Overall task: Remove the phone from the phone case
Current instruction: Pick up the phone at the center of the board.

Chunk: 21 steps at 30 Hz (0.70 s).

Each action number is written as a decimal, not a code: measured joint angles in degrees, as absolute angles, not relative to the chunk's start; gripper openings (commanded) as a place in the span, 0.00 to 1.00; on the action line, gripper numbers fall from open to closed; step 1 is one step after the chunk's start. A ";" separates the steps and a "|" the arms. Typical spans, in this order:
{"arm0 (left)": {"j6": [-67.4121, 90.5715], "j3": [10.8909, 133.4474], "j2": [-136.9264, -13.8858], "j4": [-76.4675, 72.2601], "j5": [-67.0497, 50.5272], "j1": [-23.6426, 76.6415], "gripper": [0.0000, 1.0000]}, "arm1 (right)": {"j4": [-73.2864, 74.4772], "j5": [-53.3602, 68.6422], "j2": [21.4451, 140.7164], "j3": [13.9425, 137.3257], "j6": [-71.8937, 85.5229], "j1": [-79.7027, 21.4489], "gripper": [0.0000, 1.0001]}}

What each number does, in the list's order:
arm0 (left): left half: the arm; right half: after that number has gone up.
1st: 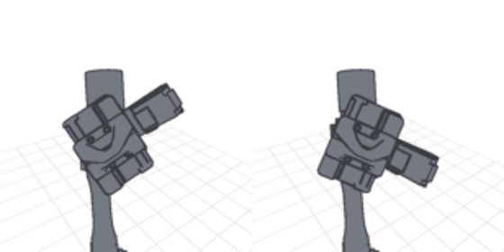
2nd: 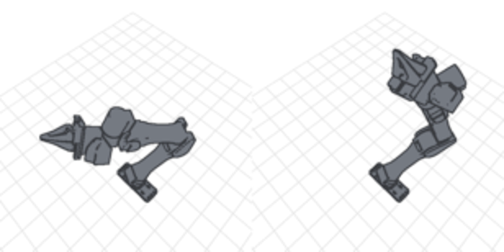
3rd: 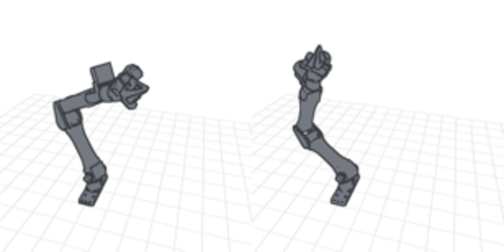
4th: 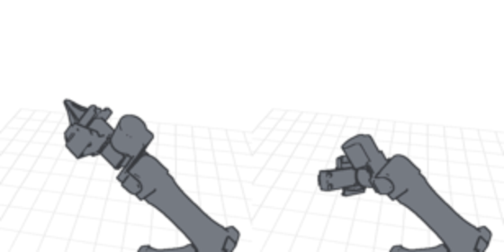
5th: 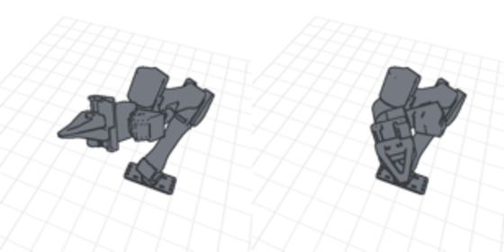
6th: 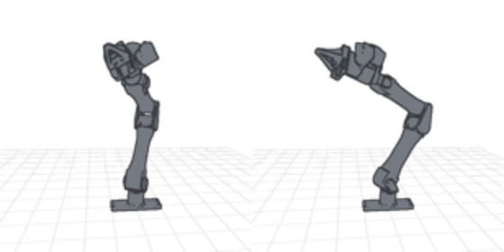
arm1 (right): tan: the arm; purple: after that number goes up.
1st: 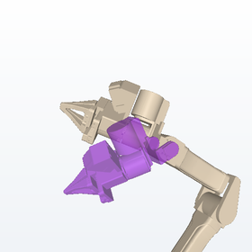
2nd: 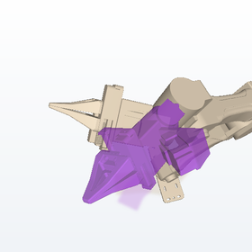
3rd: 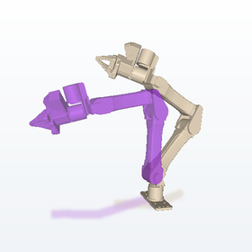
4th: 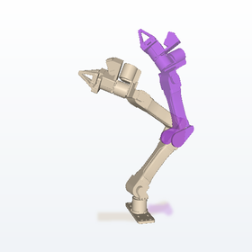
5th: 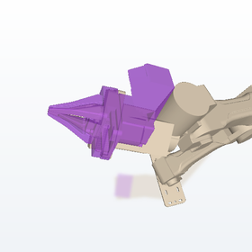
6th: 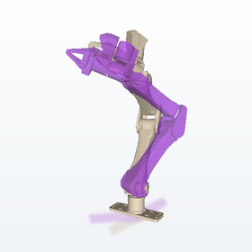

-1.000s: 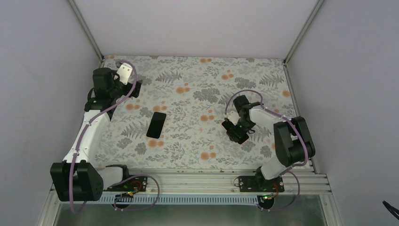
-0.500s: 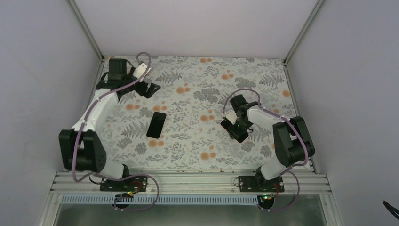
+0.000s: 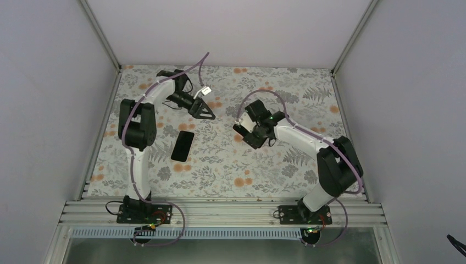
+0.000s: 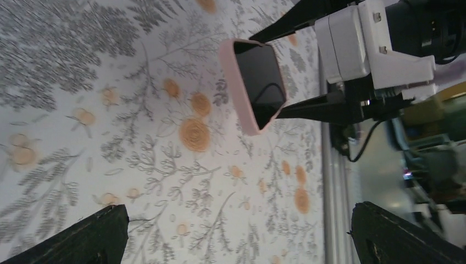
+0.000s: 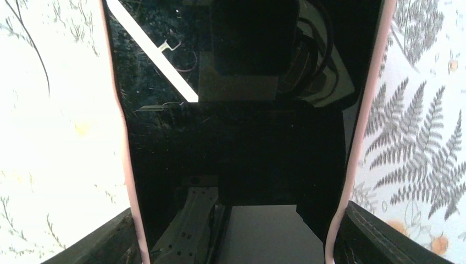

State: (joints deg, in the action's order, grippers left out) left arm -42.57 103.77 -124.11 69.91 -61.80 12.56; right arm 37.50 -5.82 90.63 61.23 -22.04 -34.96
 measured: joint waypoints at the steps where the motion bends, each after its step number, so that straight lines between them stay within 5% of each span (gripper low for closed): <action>1: -42.61 104.07 -125.14 71.09 -62.52 12.71 1.00 | 37.19 -5.93 91.59 62.19 -22.04 -35.35 0.57; 21: -37.19 110.17 -132.53 73.01 -66.57 14.72 1.00 | 35.90 -8.69 106.50 82.98 -22.06 -41.91 0.57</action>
